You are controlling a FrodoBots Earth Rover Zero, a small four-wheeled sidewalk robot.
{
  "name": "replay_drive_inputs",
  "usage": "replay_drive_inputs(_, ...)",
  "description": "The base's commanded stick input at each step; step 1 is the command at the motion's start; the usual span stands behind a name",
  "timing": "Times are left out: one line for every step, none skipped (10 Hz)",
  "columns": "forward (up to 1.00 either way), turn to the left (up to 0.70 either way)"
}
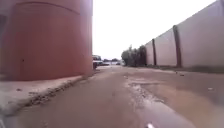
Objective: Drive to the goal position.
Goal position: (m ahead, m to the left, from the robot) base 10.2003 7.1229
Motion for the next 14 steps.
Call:
replay_drive_inputs(0.30, 0.00)
replay_drive_inputs(0.30, 0.00)
replay_drive_inputs(0.30, 0.00)
replay_drive_inputs(0.30, 0.00)
replay_drive_inputs(0.30, 0.00)
replay_drive_inputs(0.30, 0.00)
replay_drive_inputs(0.30, 0.00)
replay_drive_inputs(0.30, 0.00)
replay_drive_inputs(0.30, 0.00)
replay_drive_inputs(0.30, 0.00)
replay_drive_inputs(0.30, 0.00)
replay_drive_inputs(0.30, 0.00)
replay_drive_inputs(0.30, 0.00)
replay_drive_inputs(0.30, 0.00)
